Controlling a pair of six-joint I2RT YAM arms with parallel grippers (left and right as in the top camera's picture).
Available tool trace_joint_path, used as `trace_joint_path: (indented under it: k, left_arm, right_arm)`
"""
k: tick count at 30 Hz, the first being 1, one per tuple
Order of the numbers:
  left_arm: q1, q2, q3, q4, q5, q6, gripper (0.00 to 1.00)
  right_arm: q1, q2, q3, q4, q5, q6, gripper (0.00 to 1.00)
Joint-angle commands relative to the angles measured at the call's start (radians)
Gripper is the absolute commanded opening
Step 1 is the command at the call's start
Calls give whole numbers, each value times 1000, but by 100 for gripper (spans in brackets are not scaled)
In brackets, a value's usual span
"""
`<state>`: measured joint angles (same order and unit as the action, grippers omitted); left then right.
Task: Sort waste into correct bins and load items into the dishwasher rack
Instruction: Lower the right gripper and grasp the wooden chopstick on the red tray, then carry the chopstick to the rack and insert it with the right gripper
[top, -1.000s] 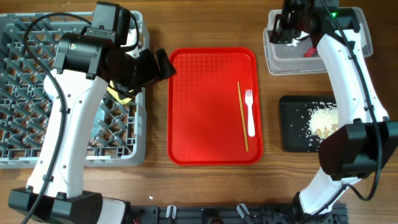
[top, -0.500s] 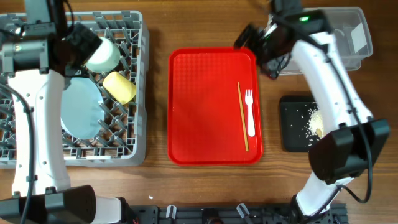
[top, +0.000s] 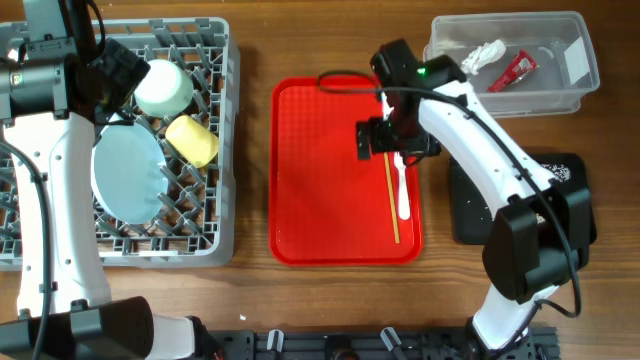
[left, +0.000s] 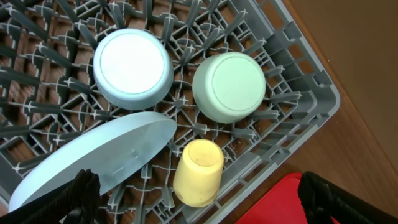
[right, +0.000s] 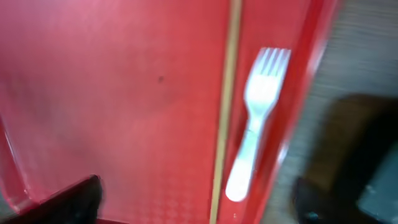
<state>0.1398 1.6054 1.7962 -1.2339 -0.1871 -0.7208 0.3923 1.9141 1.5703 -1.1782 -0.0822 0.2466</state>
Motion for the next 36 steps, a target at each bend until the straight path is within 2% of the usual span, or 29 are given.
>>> trace_joint_path:
  k: [1,2,4,6,10,15,23,26,29,30,32,36]
  left_arm:
    - [3,-1,3,0,-20,-17,100]
    - [3,-1,3,0,-20,-17,100]
    - [3,-1,3,0,-20,-17,100]
    - [3,-1,3,0,-20,-17,100]
    - [3,-1,3,0,-20,-17,100]
    - [3,-1,3,0,-20,-17,100]
    - [3,-1,3,0,-20,-17,100]
    - [3,-1,3,0,-20,-17,100]
    - [3,-1,3,0,-20,-17,100]
    - [3,-1,3,0,-20,-17,100]
    - [3,-1,3,0,-20,-17,100]
    - [3,-1,3,0,-20,-17,100]
  right_arm:
    - [0,10,-89,90,-68,-104,54]
    - [0,11,-112,116,-68,-72,56]
    - [0,11,-163,167,-67,-29,68]
    - [0,11,-196,196,-66,-10,69]
    - [0,11,-245,235,10,128,55]
    - [0,11,-335,308,16,128,54]
    - [3,11,-363,363,19,123,41]
    - [3,11,-409,408,33,124,41]
    - [3,11,-433,422,43,132,32]
    - [3,11,-434,419,49,148,25]
    - [3,11,-433,416,53,172,5]
    - [3,10,-402,387,16,212,4]
